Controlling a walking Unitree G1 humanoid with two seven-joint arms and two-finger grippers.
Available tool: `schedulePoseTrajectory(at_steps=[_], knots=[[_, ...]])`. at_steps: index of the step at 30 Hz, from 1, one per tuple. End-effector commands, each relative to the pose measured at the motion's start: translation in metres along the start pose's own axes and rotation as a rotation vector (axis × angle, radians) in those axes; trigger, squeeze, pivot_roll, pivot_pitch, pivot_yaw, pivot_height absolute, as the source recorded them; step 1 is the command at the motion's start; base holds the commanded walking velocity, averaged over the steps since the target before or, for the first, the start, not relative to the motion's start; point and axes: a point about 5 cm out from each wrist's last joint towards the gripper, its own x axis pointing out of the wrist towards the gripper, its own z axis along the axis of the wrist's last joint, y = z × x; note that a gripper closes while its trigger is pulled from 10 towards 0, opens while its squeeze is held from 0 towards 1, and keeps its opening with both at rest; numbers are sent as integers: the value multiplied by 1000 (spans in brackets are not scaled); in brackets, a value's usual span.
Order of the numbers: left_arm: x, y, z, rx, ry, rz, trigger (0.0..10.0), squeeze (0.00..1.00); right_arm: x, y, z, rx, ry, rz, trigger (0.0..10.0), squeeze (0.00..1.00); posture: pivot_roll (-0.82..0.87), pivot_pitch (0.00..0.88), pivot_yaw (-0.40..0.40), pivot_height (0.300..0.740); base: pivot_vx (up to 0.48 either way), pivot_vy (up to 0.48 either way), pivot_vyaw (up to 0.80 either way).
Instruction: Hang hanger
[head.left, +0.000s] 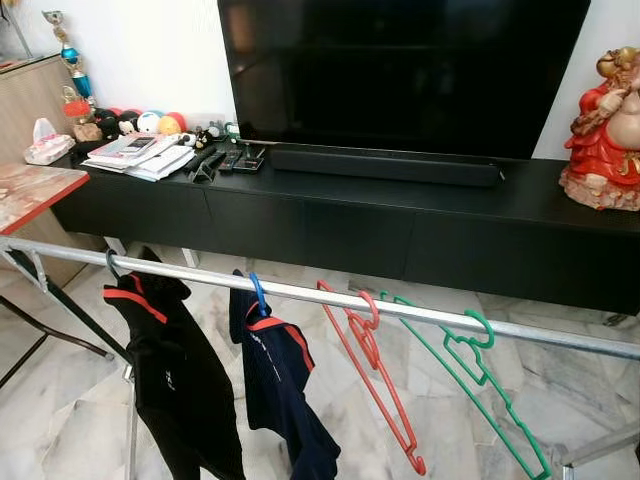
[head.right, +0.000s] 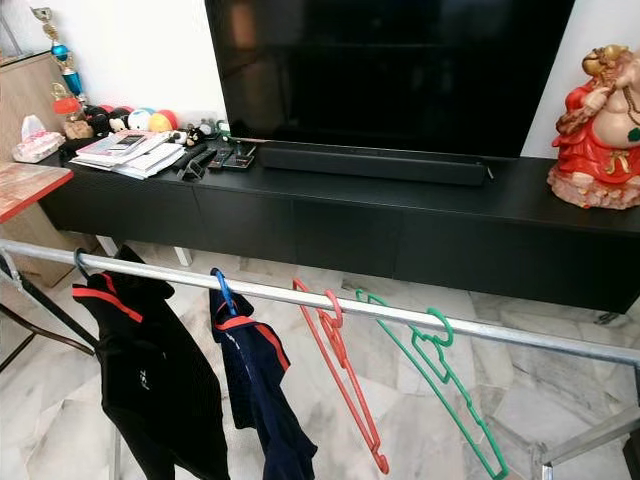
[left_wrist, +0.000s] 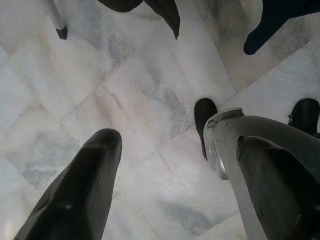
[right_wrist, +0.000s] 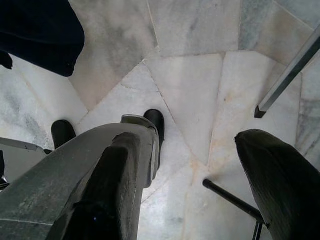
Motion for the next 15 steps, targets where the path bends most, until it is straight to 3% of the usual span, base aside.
schedulePoseTrajectory(at_steps=[1,15], knots=[[-1,2,-5,0,25,10,10000,0,0,0,-1,14,-4,-4,10000,0,10,0,27,740,0,0,0],[-1,2,-6,-7,30,6,10000,0,0,-1,-1,4,-2,0,10000,0,13,0,20,740,0,418,0]])
